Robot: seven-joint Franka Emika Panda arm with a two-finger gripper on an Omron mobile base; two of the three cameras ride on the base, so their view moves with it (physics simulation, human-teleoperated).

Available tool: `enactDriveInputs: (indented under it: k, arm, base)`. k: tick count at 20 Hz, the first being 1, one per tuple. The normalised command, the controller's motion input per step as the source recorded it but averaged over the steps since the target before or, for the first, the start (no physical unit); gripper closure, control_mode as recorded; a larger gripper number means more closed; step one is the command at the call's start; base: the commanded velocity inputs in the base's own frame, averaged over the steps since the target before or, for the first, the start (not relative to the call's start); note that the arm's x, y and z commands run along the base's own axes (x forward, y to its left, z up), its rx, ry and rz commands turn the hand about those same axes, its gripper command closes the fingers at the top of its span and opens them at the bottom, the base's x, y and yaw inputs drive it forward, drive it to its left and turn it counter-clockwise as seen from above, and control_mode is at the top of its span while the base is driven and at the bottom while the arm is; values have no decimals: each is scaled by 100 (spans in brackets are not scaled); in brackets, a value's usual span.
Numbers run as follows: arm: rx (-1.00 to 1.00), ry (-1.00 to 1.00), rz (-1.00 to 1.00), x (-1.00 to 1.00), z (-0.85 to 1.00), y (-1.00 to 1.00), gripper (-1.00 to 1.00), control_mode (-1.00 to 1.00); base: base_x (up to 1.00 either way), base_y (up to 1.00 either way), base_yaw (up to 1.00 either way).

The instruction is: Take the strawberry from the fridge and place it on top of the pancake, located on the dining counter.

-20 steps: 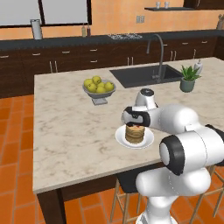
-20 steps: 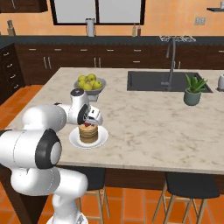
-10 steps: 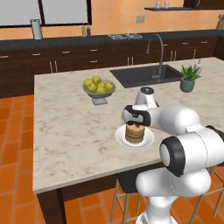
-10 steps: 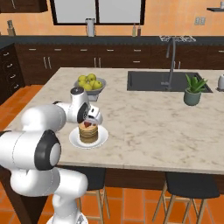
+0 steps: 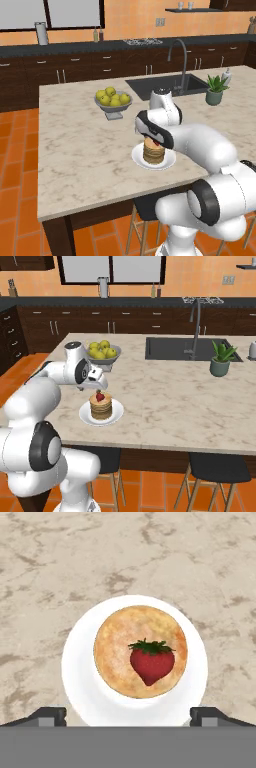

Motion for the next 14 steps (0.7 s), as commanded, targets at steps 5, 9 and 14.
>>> enactDriveInputs:
  k: [5, 9, 14]
  arm:
    - [-1, 9, 1, -100, 23, 90, -100, -100]
    - [-3, 4, 12, -100, -9, 99, -100, -100]
    - [0, 5, 17, -100, -7, 60, -100, -100]
  base:
    - [0, 0, 0]
    - [0, 0, 0]
    - [0, 0, 0]
